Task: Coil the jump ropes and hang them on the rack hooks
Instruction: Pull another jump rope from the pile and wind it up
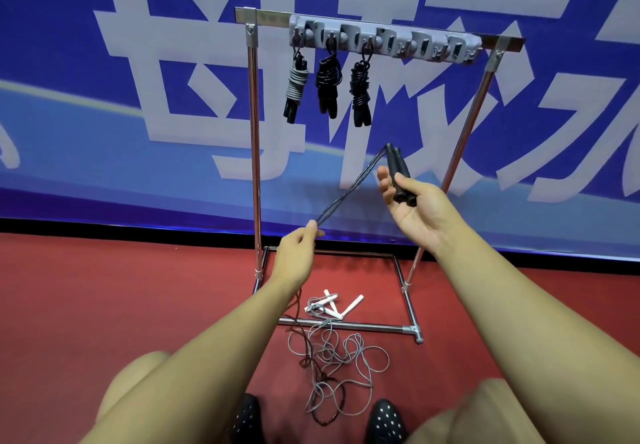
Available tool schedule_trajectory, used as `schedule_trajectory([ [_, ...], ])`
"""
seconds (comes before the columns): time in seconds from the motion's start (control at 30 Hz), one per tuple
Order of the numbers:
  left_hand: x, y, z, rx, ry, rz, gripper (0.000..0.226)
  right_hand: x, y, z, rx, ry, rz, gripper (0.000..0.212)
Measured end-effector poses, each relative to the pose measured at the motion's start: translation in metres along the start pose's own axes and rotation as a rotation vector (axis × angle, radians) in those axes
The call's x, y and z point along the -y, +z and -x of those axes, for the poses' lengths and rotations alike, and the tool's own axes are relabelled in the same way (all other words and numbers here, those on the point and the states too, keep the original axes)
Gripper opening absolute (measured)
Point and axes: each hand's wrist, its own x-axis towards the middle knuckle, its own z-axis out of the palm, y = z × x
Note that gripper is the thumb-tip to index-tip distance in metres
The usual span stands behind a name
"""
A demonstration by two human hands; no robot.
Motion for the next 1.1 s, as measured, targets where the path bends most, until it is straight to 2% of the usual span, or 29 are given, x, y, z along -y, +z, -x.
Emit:
schedule_trajectory([
  [0.1,0.006,-0.001,-0.001,0.012,0.0,0.089,0.036,0.0,-0.002,0.0,0.006,0.004,0.006,0.026],
  [0.17,0.01,-0.003,-0.001,-0.004,0.041,0.068,0.032,-0.002,-0.003,-0.001,0.007,0.004,0.004,0.026],
  [0.33,0.007,0.002,0.013,0.134,0.2,-0.204,0.036,-0.008,-0.009,-0.008,-0.021,-0.016,-0.074,0.026],
  [0.53,-0.009,0.01,0.025,0.212,0.24,-0.459,0.036,-0.026,-0.03,-0.017,-0.217,-0.05,-0.034,0.022],
  [0.67,-0.024,0.005,0.024,0.28,0.289,-0.674,0.034,-0.045,-0.06,-0.016,-0.306,-0.006,0.412,0.016],
  [0.77,-0.031,0.002,0.021,0.331,0.367,-0.938,0.028,-0.064,-0.082,-0.009,-0.257,0.064,1.053,0.014],
  [0.83,-0.035,-0.001,0.019,0.365,0.412,-1.059,0.027,-0.074,-0.093,-0.006,-0.157,0.103,1.482,0.016],
  [0.93,-0.042,-0.008,0.014,0.436,0.442,-1.157,0.024,-0.088,-0.092,0.006,0.1,0.194,1.856,0.017],
  [1.0,-0.046,-0.014,0.009,0.507,0.439,-1.167,0.026,-0.098,-0.087,0.019,0.302,0.224,1.996,0.018],
  [1.1,-0.051,-0.025,0.004,0.691,0.384,-1.09,0.028,-0.102,-0.077,0.039,0.494,0.206,1.984,0.037],
])
